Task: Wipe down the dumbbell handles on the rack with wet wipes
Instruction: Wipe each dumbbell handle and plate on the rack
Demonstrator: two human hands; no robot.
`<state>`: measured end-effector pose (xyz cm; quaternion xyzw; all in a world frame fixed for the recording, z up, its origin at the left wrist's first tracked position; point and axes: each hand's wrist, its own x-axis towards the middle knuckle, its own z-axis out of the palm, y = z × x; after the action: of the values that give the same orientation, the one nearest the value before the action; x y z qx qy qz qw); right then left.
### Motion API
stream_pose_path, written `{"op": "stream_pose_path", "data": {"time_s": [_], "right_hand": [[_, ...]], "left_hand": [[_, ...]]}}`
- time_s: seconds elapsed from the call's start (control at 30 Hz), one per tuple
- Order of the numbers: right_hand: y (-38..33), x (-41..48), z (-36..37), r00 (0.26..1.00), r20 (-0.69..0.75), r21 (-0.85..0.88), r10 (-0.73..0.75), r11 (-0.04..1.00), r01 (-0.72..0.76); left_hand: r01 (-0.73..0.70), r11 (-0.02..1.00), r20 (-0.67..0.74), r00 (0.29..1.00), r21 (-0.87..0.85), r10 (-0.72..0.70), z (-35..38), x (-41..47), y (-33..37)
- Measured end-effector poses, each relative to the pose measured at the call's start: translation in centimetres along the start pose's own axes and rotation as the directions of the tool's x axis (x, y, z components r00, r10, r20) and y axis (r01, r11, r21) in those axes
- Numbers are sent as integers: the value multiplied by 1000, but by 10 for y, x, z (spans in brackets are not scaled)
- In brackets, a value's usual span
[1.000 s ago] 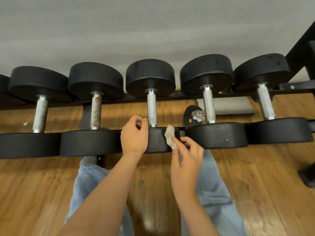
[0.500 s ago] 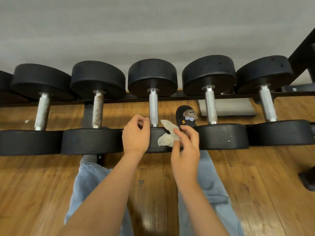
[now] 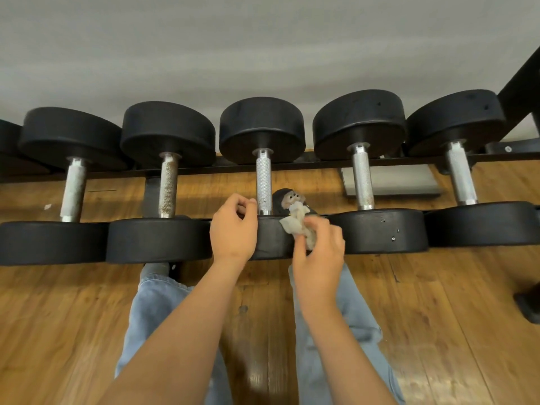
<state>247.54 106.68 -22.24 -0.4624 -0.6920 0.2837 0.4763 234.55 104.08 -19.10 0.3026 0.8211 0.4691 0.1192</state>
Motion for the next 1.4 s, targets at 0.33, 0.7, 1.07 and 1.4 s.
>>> {"op": "stream_pose_path", "data": {"time_s": [0.33,0.7,1.07,1.4], "right_hand": [[-4,-56,6,934,352,98,-68,995,36],[14,-46,-3,893,448,158,42,979,-126],[36,-18,-6,779,587,334,220,811,-481],[55,-17,2,784,599,236,163,899,-368]], "left_hand": [[-19,1000,-7,1000,7,19,0,-1,0],[-4,1000,0,1000,-4,4,-1,-3,2],[2,1000,3,1000,14,-2,-2,-3,4],[-11,1000,-4,1000,23,11,-1,-1,3]]}}
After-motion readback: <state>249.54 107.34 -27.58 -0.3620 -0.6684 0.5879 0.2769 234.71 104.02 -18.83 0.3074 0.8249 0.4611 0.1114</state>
